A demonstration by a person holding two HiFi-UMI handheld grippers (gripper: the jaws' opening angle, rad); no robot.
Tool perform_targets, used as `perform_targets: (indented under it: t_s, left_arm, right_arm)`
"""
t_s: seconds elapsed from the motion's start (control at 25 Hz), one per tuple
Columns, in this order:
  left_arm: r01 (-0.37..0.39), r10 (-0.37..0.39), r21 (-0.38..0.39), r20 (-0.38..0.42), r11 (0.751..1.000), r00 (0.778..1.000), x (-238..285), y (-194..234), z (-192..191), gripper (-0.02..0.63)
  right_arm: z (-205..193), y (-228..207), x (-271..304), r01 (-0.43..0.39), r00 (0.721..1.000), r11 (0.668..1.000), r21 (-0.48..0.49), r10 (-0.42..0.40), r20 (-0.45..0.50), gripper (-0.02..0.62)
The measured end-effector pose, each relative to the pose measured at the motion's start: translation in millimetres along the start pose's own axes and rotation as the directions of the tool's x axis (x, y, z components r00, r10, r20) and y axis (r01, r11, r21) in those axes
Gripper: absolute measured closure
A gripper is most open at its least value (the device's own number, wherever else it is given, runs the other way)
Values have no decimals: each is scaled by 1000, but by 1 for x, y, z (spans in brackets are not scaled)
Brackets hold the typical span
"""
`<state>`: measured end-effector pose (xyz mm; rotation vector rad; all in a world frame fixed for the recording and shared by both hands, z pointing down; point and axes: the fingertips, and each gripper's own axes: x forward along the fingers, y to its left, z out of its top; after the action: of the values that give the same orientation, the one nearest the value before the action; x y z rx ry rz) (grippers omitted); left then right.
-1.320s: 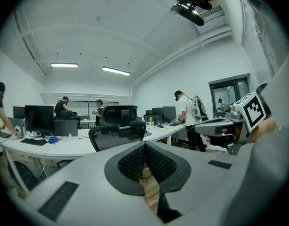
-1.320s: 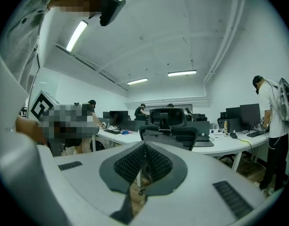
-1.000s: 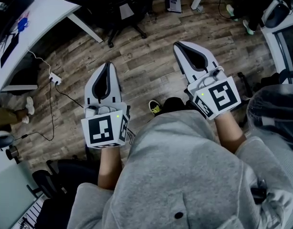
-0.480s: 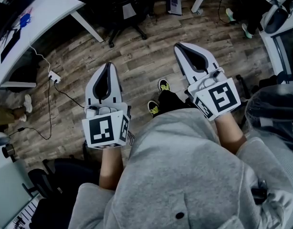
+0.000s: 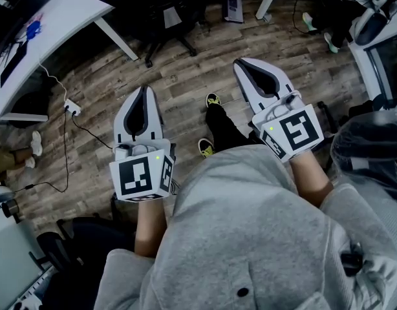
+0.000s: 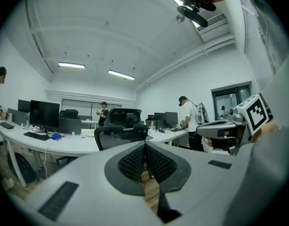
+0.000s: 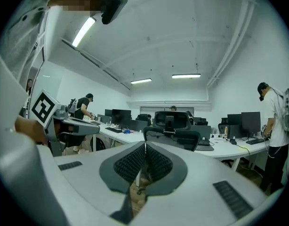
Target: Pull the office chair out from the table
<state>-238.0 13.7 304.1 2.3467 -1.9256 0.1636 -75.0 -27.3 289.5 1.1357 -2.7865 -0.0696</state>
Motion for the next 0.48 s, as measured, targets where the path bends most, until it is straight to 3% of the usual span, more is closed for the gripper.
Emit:
perform_targets:
  t_s: [0.48]
  left_arm:
    - [-4,4,6,3,1000,1000,20,-6,0,595]
  right_arm:
    - [0,-32,4,8,1000,999,-33,-8,7,566]
